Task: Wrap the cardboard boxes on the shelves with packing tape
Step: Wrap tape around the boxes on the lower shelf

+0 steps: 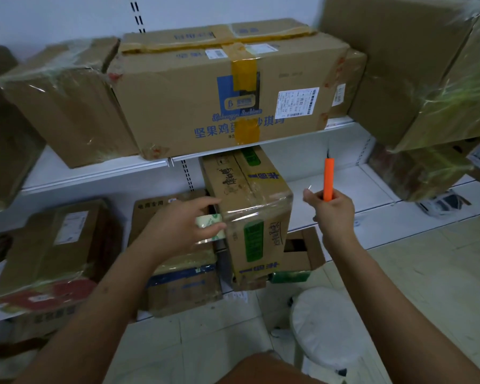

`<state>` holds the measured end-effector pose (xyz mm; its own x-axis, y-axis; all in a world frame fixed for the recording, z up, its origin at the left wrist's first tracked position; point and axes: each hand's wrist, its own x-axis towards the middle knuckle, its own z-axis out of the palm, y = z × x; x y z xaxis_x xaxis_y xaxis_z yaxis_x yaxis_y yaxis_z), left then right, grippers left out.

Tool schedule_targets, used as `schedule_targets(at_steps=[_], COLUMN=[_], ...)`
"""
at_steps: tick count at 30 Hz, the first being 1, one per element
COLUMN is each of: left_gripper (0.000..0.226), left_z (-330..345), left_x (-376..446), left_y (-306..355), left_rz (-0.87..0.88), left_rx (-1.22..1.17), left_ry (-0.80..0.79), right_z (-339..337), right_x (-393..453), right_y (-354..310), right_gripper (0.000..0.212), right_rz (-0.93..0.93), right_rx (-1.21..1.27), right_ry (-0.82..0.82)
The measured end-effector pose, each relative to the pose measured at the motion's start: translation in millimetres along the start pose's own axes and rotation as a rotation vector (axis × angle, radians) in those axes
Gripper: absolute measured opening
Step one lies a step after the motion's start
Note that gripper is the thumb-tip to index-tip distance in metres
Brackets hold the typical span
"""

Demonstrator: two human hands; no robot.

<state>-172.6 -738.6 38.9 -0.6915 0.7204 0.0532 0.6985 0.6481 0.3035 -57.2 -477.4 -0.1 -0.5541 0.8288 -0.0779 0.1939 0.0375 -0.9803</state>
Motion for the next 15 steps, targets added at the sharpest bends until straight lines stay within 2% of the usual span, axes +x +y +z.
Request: schedule_targets(at_steps=[2, 8, 12, 15], left_gripper=[0.067, 0.053, 0.051, 0.052], left_z=[9.6, 28.8, 38.0, 41.9], left_x=[-0.6, 5.1, 15.5, 22.0], left_y=[-6.3, -9.3, -5.9, -4.6], left_rz=[0.037, -0.062, -0.037, -0.086], left_rx=[0.131, 0.263, 0.291, 0.321], left_ry=[0.085, 0.303, 0.287, 0.212], right_z=[1.8, 13.4, 18.3, 21.6], right_x=[2.8, 8.9, 20.3, 26.4], right_y=[6.7, 15.6, 21.3, 27.4], right_gripper=[0.027, 0.025, 0.026, 0.026], right_rz=[-0.012, -0.065, -0.031, 0.011], right_rx=[-0.008, -0.024, -0.036, -0.057], right_ry=[0.013, 0.069, 0.089, 0.091])
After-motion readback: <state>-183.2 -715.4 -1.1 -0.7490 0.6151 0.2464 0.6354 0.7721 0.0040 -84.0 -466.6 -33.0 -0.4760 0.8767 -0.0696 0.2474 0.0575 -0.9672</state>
